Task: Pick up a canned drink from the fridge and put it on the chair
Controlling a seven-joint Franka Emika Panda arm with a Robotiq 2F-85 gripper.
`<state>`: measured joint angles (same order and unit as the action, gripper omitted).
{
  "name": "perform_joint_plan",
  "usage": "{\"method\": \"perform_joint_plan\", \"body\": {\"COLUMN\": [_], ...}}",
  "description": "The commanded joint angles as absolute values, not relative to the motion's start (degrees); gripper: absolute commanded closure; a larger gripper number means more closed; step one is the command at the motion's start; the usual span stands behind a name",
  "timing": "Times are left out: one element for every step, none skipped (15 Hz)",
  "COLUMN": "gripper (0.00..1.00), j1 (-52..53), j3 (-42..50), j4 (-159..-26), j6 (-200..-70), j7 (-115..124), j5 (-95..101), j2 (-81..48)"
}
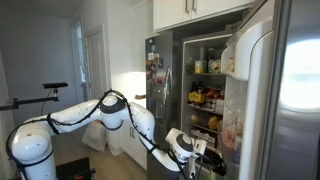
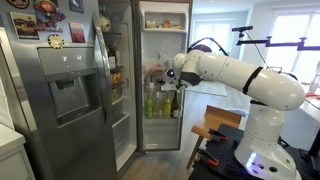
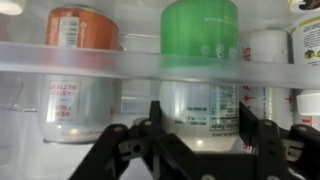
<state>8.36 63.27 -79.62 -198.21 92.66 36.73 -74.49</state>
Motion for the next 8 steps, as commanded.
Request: {"method": "perform_joint_plan", "body": {"gripper": [0.07,0.05,0.01,0.00,0.00,0.00,0.00,0.00], "j1": [10.2,10.4,10.5,10.7,10.8,11.0,11.2,11.3], "j3": [62.9,63.0,62.7,62.2,61.7,61.3,61.2,61.1], "j4": [-83.1,-83.3,-83.9,-84.8,-85.6,-86.4,-86.7,-87.1], "j6": [-198.2,-198.2,-198.2,-198.2,-198.2,-198.2,-198.2,-198.2], "j7": [92.0,92.0,92.0,92.0,91.9,91.8,91.8,91.8], "j5": [36.2,36.1,36.4,36.8,37.2,37.4,37.3,37.5], "j2": [-73.6,-73.5,-73.3,-72.8,-72.3,-72.0,-71.7,-71.2]}}
